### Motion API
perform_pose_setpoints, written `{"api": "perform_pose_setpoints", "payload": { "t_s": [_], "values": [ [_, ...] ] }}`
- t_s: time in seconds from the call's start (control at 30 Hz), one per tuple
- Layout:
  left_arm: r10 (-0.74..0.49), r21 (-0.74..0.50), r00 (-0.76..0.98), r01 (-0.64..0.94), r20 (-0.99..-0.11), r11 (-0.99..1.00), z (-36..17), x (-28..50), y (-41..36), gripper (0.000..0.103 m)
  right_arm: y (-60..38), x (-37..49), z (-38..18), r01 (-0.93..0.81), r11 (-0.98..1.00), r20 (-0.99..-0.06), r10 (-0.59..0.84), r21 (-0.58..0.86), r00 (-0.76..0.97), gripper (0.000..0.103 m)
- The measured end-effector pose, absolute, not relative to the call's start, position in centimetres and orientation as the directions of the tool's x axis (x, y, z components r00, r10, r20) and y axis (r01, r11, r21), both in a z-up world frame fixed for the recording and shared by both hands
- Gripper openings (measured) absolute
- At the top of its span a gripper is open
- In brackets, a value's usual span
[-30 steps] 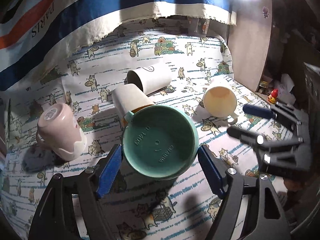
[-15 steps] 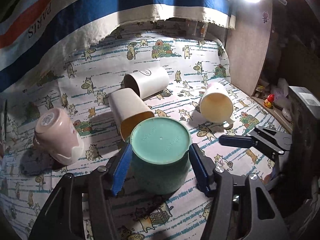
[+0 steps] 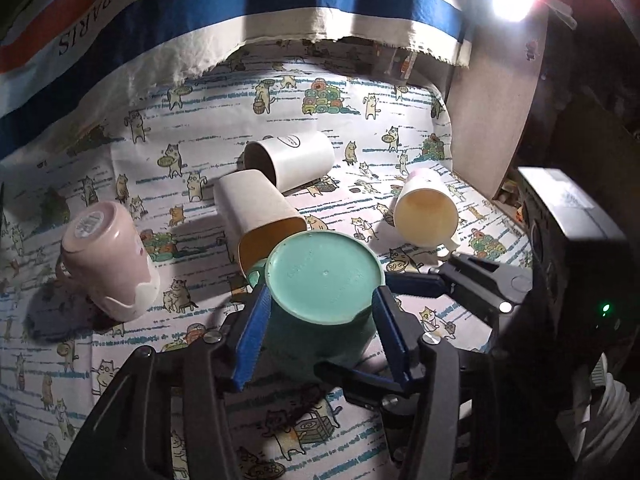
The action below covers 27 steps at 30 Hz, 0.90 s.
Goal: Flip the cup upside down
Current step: 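Lower the inverted mug onto the table with the left gripper and release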
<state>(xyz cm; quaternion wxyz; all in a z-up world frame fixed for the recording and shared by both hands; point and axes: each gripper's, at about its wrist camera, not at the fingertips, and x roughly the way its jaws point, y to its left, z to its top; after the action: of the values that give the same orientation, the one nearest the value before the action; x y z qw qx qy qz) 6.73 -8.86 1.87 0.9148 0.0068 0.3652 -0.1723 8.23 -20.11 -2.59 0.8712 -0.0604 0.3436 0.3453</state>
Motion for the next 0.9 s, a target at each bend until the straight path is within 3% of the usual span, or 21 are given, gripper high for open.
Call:
{"api": "perform_pose_setpoints", "payload": {
  "t_s": [0.13,0.37,0.4,0.43,0.5,0.63,0.9],
  "values": [
    [-0.314,-0.146,0.690,0.292,-0.653,0.945,2.3,6.8,-7.5,0.059,-20.3,8.2,-2.7,-0.643,0.753,-0.635,0.567,0.141,0.525,0.080],
    [-0.251,-0.129,0.719,0.221,-0.648,0.967,2.9,7.0,-5.3,0.059,-20.3,8.3,-2.8,-0.640,0.757,-0.639,0.559,0.132,0.529,0.078],
    [-0.235,-0.125,0.710,0.204,-0.664,0.971,2.6,7.3,-5.1,0.055,-20.3,8.3,-2.8,-0.640,0.757,-0.639,0.557,0.129,0.531,0.078],
    [-0.219,-0.124,0.698,0.185,-0.682,0.975,2.3,7.7,-4.9,0.041,-20.2,8.2,-2.8,-0.641,0.757,-0.639,0.555,0.124,0.532,0.078],
    [-0.223,-0.149,0.662,0.167,-0.715,0.975,1.4,8.7,-4.4,0.029,-20.2,8.2,-2.8,-0.642,0.757,-0.640,0.555,0.123,0.532,0.078],
    [-0.255,-0.204,0.636,0.154,-0.728,0.967,0.1,9.5,-3.9,0.022,-20.3,8.0,-2.8,-0.649,0.748,-0.641,0.566,0.135,0.519,0.078],
    [-0.230,-0.168,0.651,0.158,-0.723,0.973,0.2,8.4,-4.1,0.017,-20.3,7.2,-2.7,-0.672,0.722,-0.643,0.595,0.165,0.482,0.078]
  ]
}}
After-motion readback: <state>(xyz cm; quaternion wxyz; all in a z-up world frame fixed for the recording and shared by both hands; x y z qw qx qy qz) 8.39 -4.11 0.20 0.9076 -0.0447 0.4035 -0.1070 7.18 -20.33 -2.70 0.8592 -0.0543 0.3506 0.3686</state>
